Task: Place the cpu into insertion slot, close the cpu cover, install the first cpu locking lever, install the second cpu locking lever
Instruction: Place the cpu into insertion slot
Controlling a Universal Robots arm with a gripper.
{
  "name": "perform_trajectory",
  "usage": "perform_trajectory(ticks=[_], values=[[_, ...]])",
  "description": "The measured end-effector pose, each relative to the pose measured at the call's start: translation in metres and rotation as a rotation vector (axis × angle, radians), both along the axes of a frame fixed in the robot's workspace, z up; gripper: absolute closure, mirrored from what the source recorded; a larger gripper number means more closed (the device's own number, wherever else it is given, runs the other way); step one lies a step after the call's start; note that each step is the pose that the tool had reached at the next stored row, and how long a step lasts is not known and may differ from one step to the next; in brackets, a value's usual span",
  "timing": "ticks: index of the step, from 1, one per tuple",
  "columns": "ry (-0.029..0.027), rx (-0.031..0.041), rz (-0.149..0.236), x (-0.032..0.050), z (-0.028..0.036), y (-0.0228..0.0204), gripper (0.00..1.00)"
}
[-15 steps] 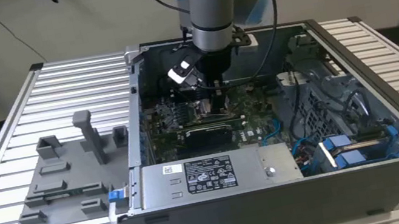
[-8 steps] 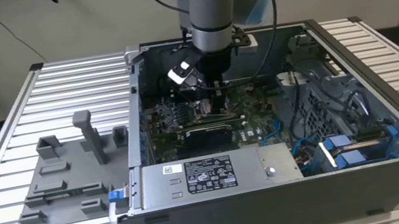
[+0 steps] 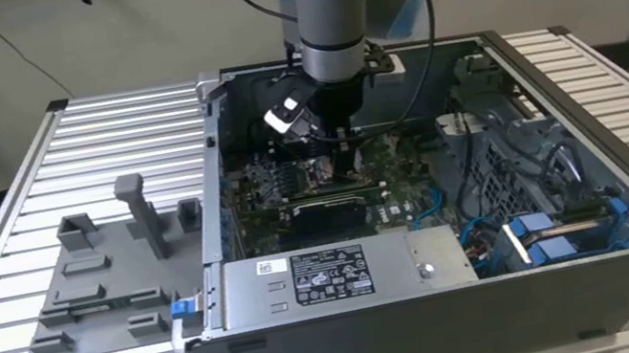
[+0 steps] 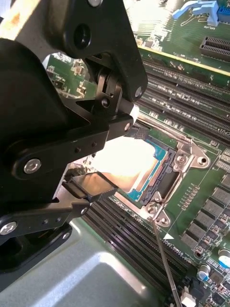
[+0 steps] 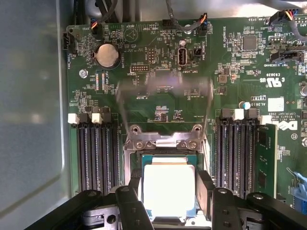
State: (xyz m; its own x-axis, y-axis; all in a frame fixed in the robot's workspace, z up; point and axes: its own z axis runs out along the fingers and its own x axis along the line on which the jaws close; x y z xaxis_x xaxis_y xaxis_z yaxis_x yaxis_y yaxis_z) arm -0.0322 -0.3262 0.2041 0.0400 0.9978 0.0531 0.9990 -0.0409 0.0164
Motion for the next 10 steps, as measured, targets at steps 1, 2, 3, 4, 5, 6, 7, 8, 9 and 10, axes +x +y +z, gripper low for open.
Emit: perform_trajectory(ticks=[1, 2, 3, 4, 5, 6, 7, 8, 9, 10], values=[[-0.0011, 0.0001, 0.000, -0.0001, -0.0005, 0.0004, 0.46], [-0.0023, 0.0002, 0.000, -0.0002, -0.0010, 0.0006, 0.46], [-0.0031, 0.0001, 0.000, -0.0004, -0.0013, 0.0007, 0.46], [-0.0036, -0.0001, 0.000, -0.0006, -0.0016, 0.0007, 0.46], [-0.0041, -0.0002, 0.000, -0.0010, -0.0019, 0.0007, 0.46], [-0.0046, -0.0002, 0.000, -0.0015, -0.0022, 0.0007, 0.46], [-0.0050, -0.0002, 0.000, -0.0021, -0.0024, 0.0007, 0.46], [-0.0054, -0.0001, 0.000, -0.0025, -0.0027, 0.0007, 0.46], [-0.0061, 0.0000, 0.000, -0.0026, -0.0030, 0.0008, 0.46], [-0.0067, -0.0001, 0.000, -0.0026, -0.0032, 0.0007, 0.46]])
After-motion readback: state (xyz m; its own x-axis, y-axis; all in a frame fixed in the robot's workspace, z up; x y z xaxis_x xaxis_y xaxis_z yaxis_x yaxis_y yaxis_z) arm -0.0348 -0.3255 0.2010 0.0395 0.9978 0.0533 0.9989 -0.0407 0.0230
